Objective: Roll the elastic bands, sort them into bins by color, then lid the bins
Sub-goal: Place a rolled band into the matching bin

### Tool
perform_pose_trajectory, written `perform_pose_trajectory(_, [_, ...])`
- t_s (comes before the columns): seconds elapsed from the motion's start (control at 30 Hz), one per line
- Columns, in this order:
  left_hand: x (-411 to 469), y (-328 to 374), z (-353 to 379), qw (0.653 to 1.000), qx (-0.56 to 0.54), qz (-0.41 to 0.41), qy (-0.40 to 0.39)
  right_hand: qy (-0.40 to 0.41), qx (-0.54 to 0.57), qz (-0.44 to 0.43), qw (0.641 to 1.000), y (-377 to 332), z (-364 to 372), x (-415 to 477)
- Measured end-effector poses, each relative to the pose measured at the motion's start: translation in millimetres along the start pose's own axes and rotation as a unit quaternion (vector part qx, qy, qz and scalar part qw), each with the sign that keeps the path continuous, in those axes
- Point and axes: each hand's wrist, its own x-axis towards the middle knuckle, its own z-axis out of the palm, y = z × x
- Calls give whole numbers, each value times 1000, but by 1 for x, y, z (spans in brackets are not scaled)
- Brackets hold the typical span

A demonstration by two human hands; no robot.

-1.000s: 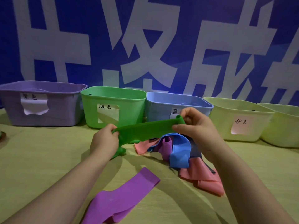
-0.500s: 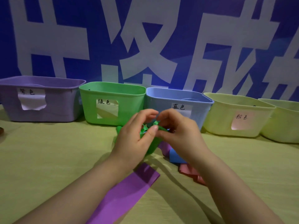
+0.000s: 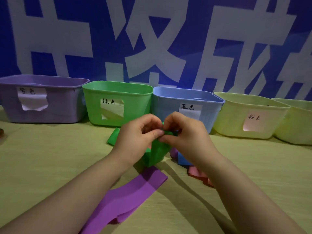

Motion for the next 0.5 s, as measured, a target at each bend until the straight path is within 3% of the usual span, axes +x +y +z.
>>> perform_pose_trajectory(0.5, [2,4,-2,997,-54,-43,-34,6,7,25,1000,7,-3,2])
